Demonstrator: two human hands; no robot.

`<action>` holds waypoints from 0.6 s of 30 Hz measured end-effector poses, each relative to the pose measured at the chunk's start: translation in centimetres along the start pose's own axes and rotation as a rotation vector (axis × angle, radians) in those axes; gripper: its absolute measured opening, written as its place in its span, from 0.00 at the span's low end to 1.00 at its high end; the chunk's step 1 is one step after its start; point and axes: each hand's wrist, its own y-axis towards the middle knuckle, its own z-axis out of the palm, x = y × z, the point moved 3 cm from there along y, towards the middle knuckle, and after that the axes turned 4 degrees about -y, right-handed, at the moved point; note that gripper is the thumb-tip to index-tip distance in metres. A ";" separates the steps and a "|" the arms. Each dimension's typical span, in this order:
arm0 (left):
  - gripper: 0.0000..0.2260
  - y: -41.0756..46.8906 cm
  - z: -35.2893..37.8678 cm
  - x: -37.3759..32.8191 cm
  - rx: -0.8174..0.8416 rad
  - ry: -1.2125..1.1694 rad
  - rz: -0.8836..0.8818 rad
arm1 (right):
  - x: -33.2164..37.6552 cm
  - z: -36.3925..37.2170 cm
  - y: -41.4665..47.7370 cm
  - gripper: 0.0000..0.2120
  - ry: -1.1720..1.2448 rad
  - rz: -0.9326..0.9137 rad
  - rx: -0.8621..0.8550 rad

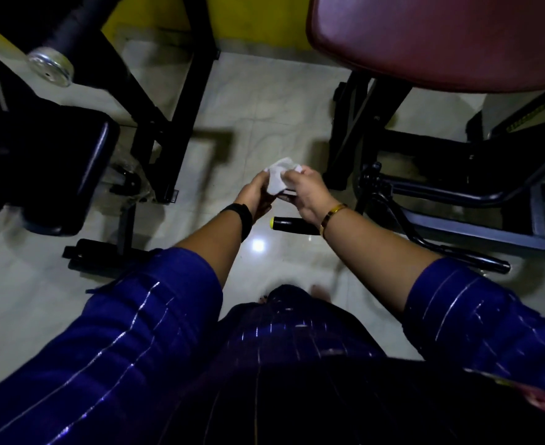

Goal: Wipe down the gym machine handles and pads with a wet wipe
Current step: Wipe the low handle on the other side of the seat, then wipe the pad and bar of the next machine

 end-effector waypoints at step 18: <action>0.08 -11.0 3.7 -22.8 -0.023 -0.346 0.692 | 22.8 6.0 -3.8 0.09 0.083 -0.429 0.239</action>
